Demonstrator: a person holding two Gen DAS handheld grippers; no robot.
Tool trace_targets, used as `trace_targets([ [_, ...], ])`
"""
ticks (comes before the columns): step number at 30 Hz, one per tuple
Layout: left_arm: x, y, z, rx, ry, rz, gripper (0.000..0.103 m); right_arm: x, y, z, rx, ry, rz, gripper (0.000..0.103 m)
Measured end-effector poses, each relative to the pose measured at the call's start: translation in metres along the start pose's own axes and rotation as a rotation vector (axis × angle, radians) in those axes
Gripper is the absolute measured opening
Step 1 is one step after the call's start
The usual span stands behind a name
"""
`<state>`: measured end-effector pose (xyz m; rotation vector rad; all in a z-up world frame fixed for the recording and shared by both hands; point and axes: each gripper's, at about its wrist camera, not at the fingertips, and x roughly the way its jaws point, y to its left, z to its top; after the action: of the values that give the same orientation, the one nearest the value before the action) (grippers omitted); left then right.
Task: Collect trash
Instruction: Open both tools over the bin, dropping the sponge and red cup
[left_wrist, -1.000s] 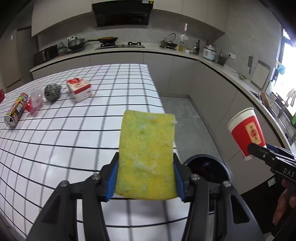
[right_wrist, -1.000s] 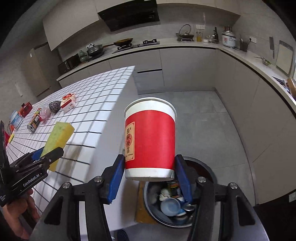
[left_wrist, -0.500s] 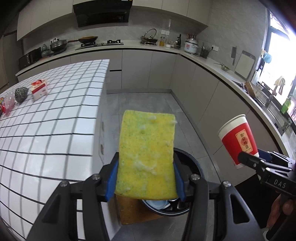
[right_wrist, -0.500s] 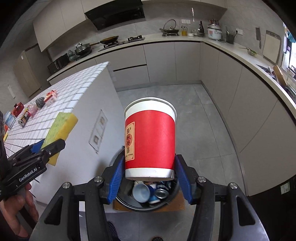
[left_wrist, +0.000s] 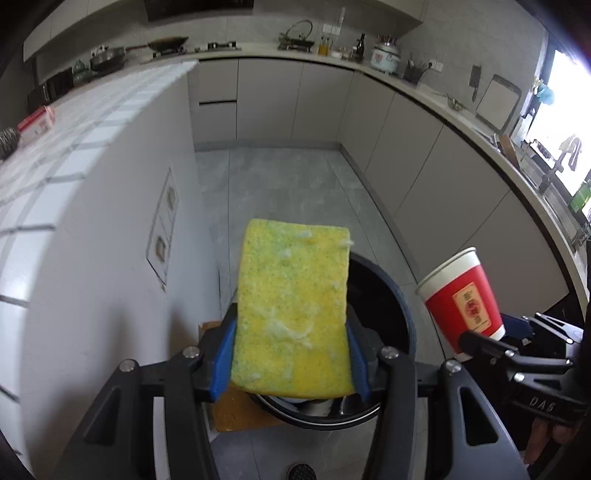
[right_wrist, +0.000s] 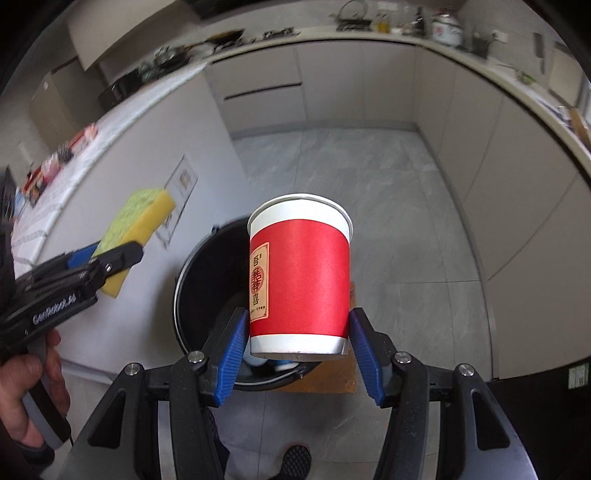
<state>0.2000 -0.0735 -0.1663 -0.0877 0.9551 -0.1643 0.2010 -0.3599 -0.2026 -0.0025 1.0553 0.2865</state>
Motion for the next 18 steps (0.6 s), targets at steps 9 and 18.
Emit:
trace_targets([
  [9, 0.047, -0.006, -0.007, -0.039, 0.083, -0.005, 0.06, 0.068, 0.017, 0.008, -0.156, 0.075, 0.051, 0.059],
  [18, 0.018, 0.006, -0.017, -0.081, 0.037, 0.057, 0.094, 0.06, 0.002, -0.003, -0.269, 0.03, -0.068, 0.099],
])
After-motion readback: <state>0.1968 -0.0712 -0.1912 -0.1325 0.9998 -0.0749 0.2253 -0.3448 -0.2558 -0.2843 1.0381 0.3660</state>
